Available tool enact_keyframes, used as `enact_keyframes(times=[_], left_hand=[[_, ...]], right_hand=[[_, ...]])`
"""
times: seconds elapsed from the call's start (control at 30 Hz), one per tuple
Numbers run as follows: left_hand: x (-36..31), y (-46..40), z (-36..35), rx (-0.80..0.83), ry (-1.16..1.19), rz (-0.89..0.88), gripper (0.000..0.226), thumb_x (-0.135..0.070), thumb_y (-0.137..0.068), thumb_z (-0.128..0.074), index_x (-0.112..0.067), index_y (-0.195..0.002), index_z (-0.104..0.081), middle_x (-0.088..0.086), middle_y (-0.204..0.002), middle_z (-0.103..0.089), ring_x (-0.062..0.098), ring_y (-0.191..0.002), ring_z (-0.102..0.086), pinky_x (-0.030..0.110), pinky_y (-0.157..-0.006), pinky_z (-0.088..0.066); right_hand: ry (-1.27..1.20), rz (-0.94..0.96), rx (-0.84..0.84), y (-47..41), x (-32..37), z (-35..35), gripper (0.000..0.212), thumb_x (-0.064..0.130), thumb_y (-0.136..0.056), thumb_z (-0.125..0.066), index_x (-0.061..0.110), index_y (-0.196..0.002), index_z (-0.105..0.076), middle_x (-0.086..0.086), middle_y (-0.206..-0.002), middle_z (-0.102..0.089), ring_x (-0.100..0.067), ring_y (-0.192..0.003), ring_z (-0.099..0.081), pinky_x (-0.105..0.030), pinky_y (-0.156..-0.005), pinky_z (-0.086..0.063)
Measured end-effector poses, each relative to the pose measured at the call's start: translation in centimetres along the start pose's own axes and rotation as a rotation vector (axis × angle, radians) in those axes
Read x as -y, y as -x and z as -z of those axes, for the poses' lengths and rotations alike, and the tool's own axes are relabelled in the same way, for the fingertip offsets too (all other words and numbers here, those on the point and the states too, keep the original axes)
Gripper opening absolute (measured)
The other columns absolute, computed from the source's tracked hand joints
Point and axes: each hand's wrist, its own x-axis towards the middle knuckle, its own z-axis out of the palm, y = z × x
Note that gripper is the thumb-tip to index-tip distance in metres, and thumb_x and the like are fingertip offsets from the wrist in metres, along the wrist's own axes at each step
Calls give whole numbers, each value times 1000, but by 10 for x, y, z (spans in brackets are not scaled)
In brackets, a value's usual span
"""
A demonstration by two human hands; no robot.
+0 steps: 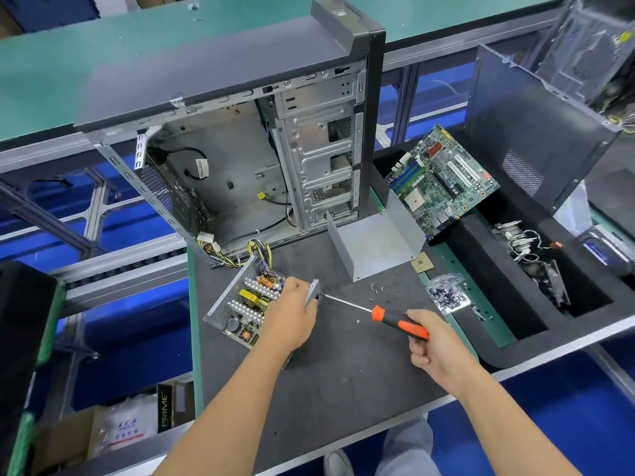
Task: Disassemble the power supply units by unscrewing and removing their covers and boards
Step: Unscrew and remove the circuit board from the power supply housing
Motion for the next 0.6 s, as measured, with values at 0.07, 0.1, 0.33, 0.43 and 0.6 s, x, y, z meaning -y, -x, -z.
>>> enact_keyframes(times=[0.07,0.1,0.33,0.43,0.6], left_hand=[[0,0,0,-1,0,0,22,-28,-104,-45,-14,-117,-57,-1,-124,-42,32,-89,-62,47,-85,-52],[0,0,0,-1,1,-1,23,-28,-104,-45,-13,-117,-57,-1,-124,-42,32,-90,-62,47,-85,-52],[0,0,0,-2,14,3,23,-28,-104,-46,-14,-118,-57,-2,-124,-43,31,-89,-62,47,-85,-52],[0,0,-1,-1,9,5,22,-28,-104,-46,-14,-117,-57,-1,-124,-43,31,-89,-62,47,-84,-52],[0,-1,0,0,12,0,22,-28,-104,-46,-14,-118,-57,-1,-124,-43,31,-90,-62,48,-85,-52]], right_hand=[[-88,19,33,0,-2,0,11,19,-92,-63,13,-96,-54,-3,-68,-43,-14,-50,-37,-27,-47,-25],[-108,30,33,0,-2,0,15,19,-91,-67,12,-97,-55,-3,-70,-45,-14,-52,-39,-28,-50,-28],[83,-83,-115,5,3,-6,80,82,-83,-39,6,-93,-61,-7,-57,-50,-15,-43,-39,-24,-42,-28],[165,-104,-59,4,3,1,67,70,-94,-39,7,-75,-50,-5,-51,-34,-15,-42,-22,-25,-42,-15],[30,-92,4,5,5,0,35,46,-97,-53,13,-108,-57,-7,-60,-47,-15,-46,-36,-25,-45,-25]])
